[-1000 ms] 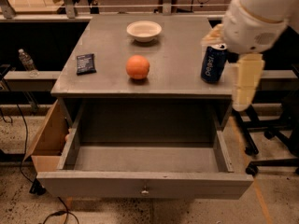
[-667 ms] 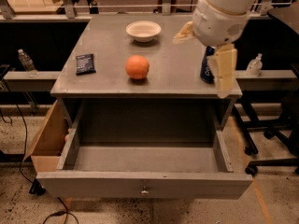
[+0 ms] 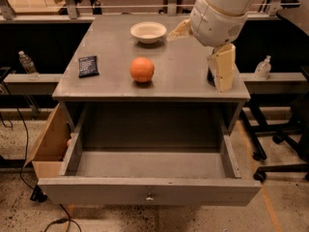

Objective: Place orange into top drawer

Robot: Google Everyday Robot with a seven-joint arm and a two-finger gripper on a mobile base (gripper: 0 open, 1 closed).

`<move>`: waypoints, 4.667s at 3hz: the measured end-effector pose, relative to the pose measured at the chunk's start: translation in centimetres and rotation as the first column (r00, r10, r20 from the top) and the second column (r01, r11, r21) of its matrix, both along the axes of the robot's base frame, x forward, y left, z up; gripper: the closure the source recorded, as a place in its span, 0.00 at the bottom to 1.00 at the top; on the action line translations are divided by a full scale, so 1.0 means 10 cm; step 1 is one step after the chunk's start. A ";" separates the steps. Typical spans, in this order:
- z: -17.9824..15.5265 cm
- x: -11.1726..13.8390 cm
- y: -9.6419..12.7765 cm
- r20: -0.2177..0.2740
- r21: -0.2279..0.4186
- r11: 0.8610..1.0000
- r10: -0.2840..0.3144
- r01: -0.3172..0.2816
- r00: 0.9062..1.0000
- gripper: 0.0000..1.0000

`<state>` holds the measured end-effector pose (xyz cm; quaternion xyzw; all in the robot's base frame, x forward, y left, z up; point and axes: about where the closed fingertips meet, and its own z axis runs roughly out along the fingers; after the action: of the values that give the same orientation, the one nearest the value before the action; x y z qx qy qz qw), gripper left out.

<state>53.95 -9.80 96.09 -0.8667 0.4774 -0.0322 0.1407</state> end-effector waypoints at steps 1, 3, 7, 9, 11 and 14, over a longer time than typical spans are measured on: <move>0.13 0.22 0.35 0.087 -0.026 0.987 0.157 -0.156 0.984 0.00; 0.19 0.67 1.15 0.159 -0.279 0.792 0.596 -0.544 0.787 0.00; -0.25 1.02 1.13 0.125 -0.262 0.663 0.744 -0.701 0.657 0.00; -0.73 1.32 1.01 0.039 -0.244 0.636 0.761 -0.732 0.648 0.00; -1.05 1.48 1.23 -0.049 -0.277 0.620 0.754 -0.734 0.655 0.00; -0.98 1.56 1.43 -0.065 -0.310 0.592 0.768 -0.744 0.638 0.41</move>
Offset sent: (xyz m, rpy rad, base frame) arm 0.0741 0.1332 0.0386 -0.2814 -0.3355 0.8707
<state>69.58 4.46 86.26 -0.9957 0.0476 -0.0762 0.0219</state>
